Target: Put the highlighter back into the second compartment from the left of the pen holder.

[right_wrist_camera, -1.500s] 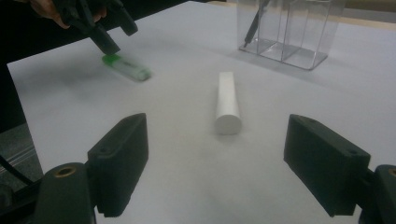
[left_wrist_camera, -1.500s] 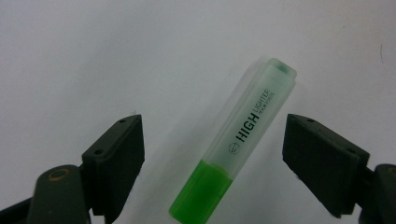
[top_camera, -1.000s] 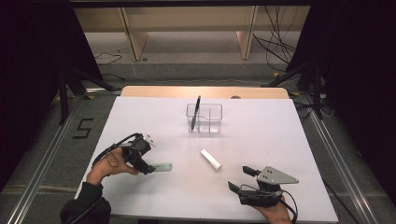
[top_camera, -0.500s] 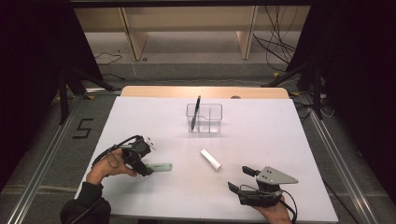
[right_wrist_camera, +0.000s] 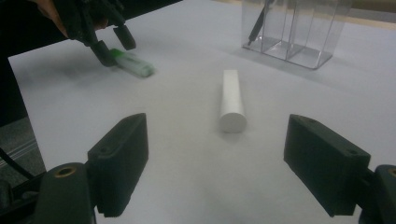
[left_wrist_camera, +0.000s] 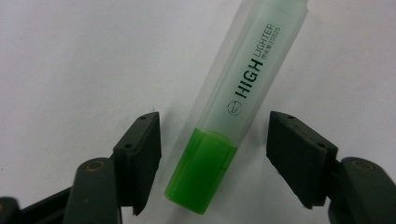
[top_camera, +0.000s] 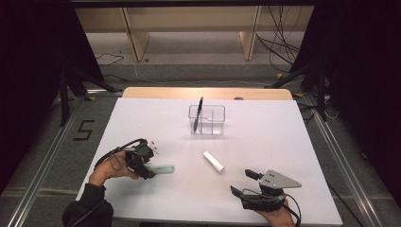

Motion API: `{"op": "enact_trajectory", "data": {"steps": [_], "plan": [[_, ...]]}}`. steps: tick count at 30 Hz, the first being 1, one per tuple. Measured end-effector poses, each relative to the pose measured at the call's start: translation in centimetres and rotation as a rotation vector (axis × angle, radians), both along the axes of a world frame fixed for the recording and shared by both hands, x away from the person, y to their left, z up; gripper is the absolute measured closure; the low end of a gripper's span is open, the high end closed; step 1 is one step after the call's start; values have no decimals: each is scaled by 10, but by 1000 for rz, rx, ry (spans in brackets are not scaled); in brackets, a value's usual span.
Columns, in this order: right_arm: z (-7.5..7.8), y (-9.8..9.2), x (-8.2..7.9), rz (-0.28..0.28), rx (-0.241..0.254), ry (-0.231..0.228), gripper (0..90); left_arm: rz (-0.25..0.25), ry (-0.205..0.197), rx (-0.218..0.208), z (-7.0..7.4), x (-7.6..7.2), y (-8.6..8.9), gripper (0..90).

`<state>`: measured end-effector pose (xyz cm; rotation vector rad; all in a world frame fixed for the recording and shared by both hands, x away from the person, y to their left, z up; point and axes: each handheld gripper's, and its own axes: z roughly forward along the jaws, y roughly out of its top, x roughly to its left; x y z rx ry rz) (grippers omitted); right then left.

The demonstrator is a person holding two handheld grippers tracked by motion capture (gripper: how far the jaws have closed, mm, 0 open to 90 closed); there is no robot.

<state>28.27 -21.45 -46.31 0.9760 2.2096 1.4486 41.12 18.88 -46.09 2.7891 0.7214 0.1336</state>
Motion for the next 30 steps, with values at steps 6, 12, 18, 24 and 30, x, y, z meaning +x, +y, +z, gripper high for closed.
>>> {"op": "enact_trajectory", "data": {"steps": [6, 12, 18, 24, 30], "plan": [[0, 0, 0, 1, 0, 1, 229, -33, -6, 2, 1, -2, -1, 432], [0, 1, 0, 0, -2, 3, 229, -69, -8, 18, 0, -3, -5, 492], [0, 1, 0, 1, -3, 6, 229, -95, -4, 39, -1, -2, -6, 540], [-1, 1, 0, 4, -4, 6, 230, -160, 10, 60, 0, 0, -9, 599], [-1, 1, 0, 4, -4, 7, 229, -196, 10, 56, 0, -2, -9, 650]]}}
